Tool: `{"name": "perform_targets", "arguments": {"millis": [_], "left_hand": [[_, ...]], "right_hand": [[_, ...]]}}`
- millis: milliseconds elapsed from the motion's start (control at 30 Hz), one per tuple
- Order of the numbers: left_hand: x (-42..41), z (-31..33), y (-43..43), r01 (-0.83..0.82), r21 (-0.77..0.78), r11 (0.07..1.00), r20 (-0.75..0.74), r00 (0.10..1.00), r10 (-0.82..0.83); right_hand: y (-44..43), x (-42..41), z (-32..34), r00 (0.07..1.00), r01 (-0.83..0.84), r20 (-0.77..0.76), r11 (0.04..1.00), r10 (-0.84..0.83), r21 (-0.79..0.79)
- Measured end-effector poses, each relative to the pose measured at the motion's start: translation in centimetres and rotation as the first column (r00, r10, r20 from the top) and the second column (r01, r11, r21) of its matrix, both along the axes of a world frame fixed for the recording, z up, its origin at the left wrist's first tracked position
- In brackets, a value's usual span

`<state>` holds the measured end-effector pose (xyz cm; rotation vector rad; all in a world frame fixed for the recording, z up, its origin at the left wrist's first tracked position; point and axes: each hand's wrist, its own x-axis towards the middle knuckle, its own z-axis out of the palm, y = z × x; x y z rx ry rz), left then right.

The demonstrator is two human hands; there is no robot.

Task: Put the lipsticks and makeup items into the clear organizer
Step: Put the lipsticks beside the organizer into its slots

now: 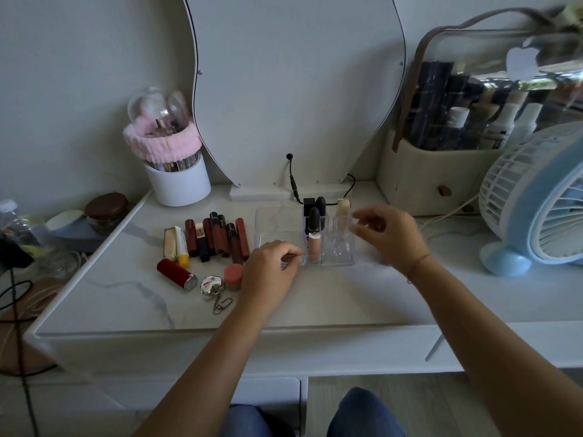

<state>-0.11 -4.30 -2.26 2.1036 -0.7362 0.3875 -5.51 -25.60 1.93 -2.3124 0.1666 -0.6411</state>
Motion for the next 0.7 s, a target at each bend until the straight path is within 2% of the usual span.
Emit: {"name": "perform_targets", "arguments": {"millis": [100, 167, 400, 567, 700], "left_hand": [[0.0, 0.0, 0.0, -0.01, -0.02, 1.0, -0.009, 1.0, 0.01], [0.1, 0.0, -0.1, -0.011, -0.017, 1.0, -0.011, 1.0, 0.01], [-0.1, 0.1, 0.0, -0.008, -0.001, 1.0, -0.018, 1.0, 0.008], [0.0, 0.1, -0.1, -0.003, -0.003, 1.0, -0.015, 1.0, 0.003], [0.0, 0.1, -0.1, -0.003, -0.005, 1.0, -0.005, 1.0, 0.003]], "right_hand": [[-3.4, 0.0, -0.3, 0.988, 0.143, -0.05, 0.987, -0.146, -0.072], [-4.9, 0.5, -0.5, 0.975, 0.167, -0.121, 0.975, -0.185, -0.144], [-5.8, 3.3, -0.8, 0.945, 0.036, -0.31, 0.973, -0.108, -0.23], [-5.5, 4.4, -0.9, 0.93, -0.01, -0.356, 0.959, -0.095, -0.283], [-5.7, 4.3, -1.0, 0.937, 0.006, -0.339, 0.975, -0.083, -0.222]]}}
